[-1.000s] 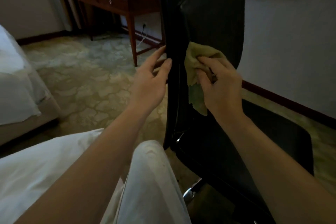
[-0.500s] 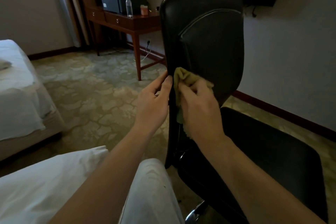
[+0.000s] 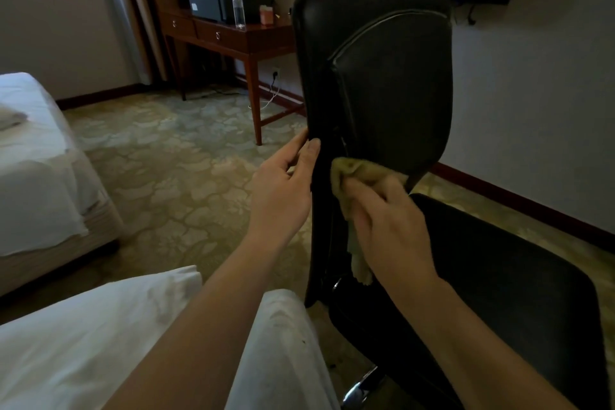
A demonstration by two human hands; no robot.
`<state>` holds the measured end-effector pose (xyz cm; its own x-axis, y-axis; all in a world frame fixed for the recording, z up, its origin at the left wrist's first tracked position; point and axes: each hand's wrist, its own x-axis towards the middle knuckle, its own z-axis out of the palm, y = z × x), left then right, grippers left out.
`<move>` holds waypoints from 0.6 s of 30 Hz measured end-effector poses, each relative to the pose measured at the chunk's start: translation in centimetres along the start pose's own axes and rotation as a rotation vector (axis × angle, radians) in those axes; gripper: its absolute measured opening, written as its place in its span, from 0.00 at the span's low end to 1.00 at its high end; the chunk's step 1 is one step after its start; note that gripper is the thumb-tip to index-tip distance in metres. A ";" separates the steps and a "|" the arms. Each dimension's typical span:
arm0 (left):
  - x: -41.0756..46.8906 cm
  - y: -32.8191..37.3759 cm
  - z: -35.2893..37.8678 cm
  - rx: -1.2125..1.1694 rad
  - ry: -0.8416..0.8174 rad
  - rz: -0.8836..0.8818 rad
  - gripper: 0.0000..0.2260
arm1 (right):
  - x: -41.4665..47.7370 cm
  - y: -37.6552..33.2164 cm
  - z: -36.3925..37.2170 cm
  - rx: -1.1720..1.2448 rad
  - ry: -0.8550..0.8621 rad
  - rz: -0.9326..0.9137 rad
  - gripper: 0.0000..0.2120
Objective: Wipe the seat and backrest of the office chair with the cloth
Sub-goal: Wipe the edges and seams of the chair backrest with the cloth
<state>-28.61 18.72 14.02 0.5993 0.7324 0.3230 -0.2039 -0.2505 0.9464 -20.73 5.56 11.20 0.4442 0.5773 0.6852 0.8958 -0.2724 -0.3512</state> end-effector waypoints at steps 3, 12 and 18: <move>0.1 -0.1 0.0 0.011 0.003 0.002 0.18 | 2.1 -0.4 -1.5 -0.007 0.143 -0.052 0.15; 0.0 -0.2 -0.1 0.022 0.016 0.022 0.18 | 3.1 -1.1 0.5 -0.027 0.076 -0.038 0.17; -0.2 -0.2 0.1 0.024 0.037 0.032 0.18 | 1.4 -0.2 0.5 0.136 0.087 0.068 0.15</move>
<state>-28.59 18.53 13.74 0.5639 0.7465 0.3532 -0.2038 -0.2887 0.9355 -20.28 6.86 11.91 0.5088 0.4906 0.7074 0.8558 -0.1985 -0.4778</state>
